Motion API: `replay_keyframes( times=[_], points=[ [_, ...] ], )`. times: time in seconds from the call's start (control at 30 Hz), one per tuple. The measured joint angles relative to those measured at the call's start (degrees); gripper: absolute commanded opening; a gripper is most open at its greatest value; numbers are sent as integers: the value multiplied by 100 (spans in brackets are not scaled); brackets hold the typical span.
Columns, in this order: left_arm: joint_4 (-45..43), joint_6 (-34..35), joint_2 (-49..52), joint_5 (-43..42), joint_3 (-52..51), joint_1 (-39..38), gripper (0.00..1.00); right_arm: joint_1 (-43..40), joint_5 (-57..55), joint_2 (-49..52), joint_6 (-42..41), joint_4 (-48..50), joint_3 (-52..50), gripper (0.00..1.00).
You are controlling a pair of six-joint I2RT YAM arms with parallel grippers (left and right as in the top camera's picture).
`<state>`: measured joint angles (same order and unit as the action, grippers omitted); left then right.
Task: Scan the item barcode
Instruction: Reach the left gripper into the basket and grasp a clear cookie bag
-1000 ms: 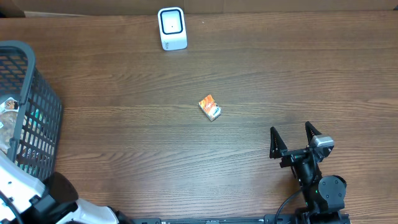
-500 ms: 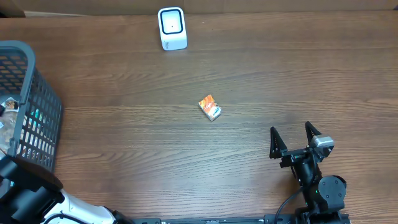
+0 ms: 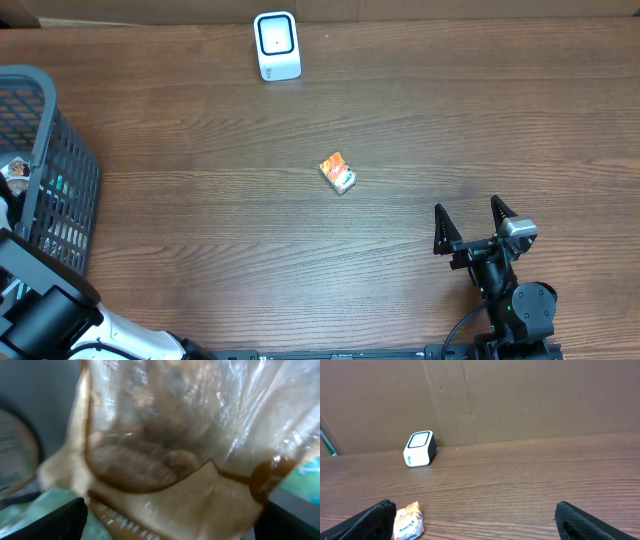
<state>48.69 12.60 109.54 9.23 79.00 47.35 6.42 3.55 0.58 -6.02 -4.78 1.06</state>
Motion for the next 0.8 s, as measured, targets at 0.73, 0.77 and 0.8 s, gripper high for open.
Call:
replay_keyframes(
  times=[0.73, 0.77, 0.8],
  points=[
    [-647, -293, -155, 149, -527, 0, 4, 0, 2, 0, 0, 2, 0, 100],
    [-474, -291, -151, 144, -455, 0, 4, 0, 2, 0, -2, 0, 0, 100],
    [-245, -273, -138, 116, -339, 0, 4, -2, 2, 0, 2, 0, 0, 100]
  ],
)
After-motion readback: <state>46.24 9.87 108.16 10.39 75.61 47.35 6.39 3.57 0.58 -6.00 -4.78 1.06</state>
